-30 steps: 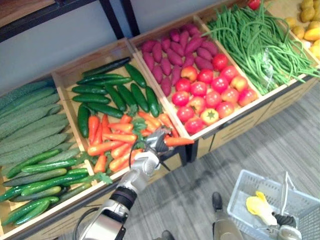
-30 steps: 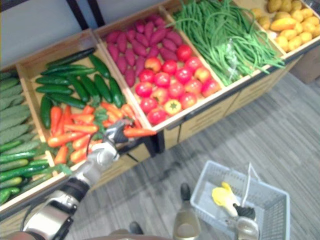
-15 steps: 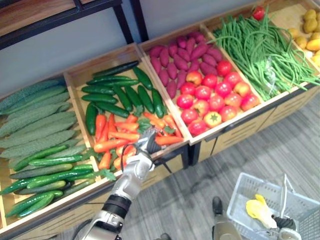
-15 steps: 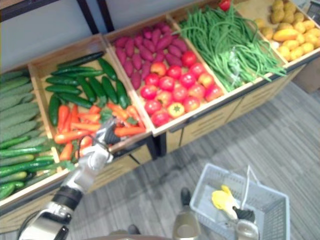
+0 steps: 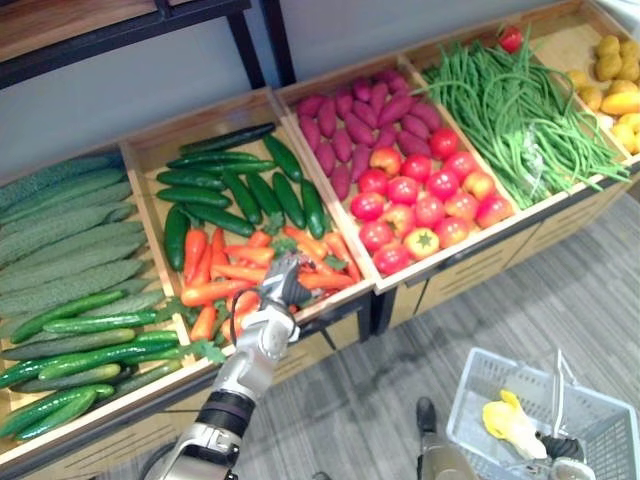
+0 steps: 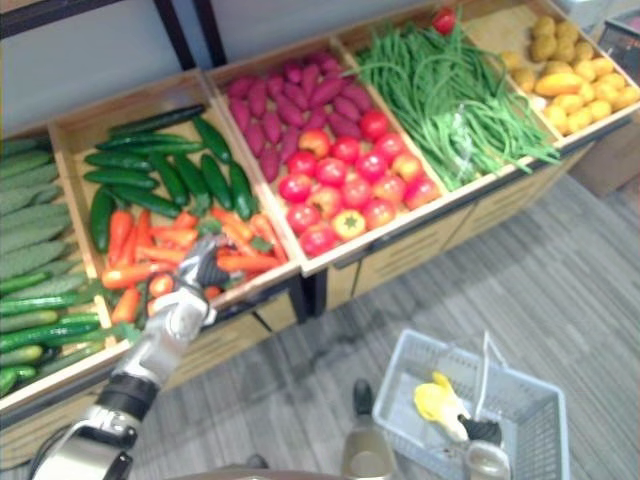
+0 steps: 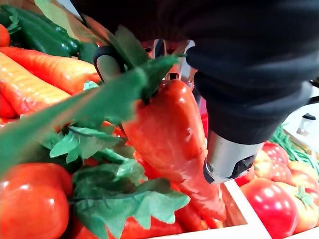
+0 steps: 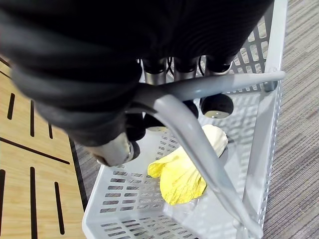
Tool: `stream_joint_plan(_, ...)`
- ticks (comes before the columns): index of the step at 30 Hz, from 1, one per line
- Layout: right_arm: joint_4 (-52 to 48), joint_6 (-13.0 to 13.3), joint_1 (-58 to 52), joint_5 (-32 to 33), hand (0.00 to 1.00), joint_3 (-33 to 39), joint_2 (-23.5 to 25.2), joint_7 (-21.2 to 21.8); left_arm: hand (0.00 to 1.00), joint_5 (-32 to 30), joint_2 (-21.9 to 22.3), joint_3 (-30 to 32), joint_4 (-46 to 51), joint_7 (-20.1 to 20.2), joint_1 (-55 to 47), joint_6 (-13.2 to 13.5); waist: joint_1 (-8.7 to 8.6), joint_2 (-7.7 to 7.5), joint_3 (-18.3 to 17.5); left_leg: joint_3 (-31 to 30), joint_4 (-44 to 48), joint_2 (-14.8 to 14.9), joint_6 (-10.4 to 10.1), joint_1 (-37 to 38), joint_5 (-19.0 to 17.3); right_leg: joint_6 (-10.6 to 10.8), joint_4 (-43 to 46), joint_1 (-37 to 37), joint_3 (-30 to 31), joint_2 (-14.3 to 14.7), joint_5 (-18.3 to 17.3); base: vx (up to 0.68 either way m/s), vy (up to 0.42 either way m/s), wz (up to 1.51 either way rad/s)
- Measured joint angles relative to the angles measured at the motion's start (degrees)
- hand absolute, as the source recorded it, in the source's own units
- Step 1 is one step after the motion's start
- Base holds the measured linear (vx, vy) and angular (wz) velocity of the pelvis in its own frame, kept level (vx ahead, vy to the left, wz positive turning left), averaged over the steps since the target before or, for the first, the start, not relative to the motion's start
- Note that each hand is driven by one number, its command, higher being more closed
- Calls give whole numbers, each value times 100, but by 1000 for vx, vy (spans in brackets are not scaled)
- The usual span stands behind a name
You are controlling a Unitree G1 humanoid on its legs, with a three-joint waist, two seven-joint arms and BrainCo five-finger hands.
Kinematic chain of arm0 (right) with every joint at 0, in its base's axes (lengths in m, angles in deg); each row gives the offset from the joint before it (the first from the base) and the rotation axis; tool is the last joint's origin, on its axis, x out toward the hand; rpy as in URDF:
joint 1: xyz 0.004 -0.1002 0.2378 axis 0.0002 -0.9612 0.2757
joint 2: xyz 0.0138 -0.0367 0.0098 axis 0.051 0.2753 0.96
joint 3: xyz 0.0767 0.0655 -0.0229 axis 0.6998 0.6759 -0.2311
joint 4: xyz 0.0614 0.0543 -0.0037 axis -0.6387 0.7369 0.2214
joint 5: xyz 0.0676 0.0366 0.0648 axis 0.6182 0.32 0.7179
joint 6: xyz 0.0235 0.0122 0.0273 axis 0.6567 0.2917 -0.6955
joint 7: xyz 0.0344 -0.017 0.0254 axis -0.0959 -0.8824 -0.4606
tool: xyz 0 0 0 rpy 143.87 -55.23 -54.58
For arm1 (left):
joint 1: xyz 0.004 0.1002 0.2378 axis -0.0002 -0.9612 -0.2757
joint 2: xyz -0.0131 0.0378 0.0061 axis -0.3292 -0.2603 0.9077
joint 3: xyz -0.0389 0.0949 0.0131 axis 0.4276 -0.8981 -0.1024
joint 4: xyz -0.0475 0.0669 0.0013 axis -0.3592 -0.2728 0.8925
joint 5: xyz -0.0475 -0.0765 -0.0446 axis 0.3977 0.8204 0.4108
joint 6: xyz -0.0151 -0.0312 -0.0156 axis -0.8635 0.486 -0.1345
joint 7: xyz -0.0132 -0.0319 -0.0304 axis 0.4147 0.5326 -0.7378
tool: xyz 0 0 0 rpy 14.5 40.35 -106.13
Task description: Pick vegetable in the basket
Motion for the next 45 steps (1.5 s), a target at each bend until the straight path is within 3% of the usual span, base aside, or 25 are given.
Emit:
stream_joint_plan(25, 0, 11, -174, -4, 100, -20, -12, 0, 100, 206, -7, 559, 1450, -458, -355, 93, -27, 11, -192, -122, -37, -5, 0, 11, 0, 5, -95, 104, -102, -15, 7, -5, -8, 1)
stream_joint_plan(35, 1, 13, -234, -4, 100, -73, -68, -13, 100, 238, -18, 530, 2266, -502, -544, 407, -24, -1, -292, -132, -35, -10, 3, -3, -1, 9, -112, 108, -91, -17, 9, -20, -29, 0)
stream_joint_plan(45, -4, 22, -299, -4, 100, -234, -73, -59, 100, 241, -14, 84, 2866, -627, -543, 643, 25, -59, -401, -141, 18, -14, 24, -85, -10, 17, -78, 70, -26, -23, 18, 0, 0, 0)
